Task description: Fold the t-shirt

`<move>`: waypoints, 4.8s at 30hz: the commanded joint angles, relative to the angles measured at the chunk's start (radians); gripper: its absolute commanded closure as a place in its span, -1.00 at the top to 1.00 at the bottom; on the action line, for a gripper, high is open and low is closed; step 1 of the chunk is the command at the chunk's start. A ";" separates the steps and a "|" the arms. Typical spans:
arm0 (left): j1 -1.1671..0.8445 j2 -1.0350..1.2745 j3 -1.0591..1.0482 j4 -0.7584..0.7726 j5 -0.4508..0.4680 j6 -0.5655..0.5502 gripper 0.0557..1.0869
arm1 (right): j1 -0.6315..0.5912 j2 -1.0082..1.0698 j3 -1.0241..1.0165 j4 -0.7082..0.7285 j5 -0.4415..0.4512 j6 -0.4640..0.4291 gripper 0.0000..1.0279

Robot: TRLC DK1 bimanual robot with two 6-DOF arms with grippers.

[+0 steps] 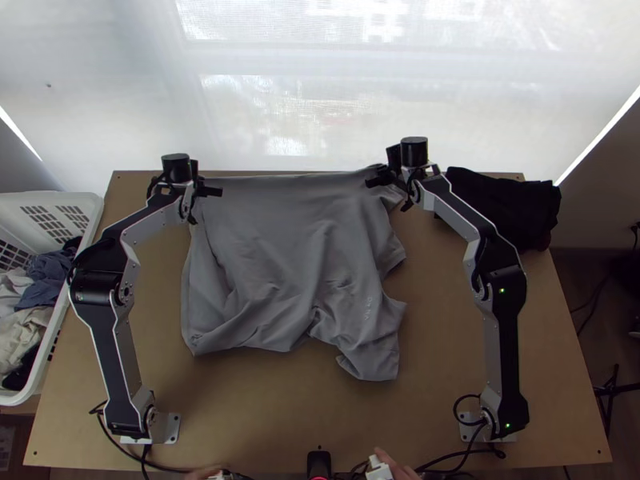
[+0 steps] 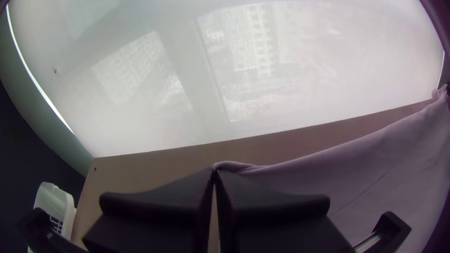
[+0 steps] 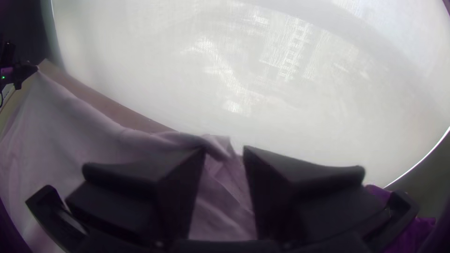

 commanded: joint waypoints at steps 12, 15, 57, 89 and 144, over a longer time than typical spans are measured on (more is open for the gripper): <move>0.013 -0.347 0.022 -0.980 0.334 -0.163 0.90 | -0.009 -0.348 -0.156 -0.186 -0.008 0.108 0.92; 0.005 -0.407 -0.020 -1.141 0.385 -0.161 0.90 | 0.006 -0.458 -0.246 -0.187 -0.010 0.108 0.92; -0.310 -0.559 -0.490 -1.095 0.467 -0.293 0.11 | 0.023 -1.009 -0.722 -0.242 -0.010 0.094 0.92; -0.237 -0.632 -0.494 -1.104 0.467 -0.278 -0.93 | 0.000 -1.037 -0.750 -0.242 -0.012 0.094 0.92; 0.224 -0.629 -0.464 -1.210 0.455 -0.012 -0.93 | 0.750 -1.267 -1.135 -0.947 -0.033 -0.015 0.92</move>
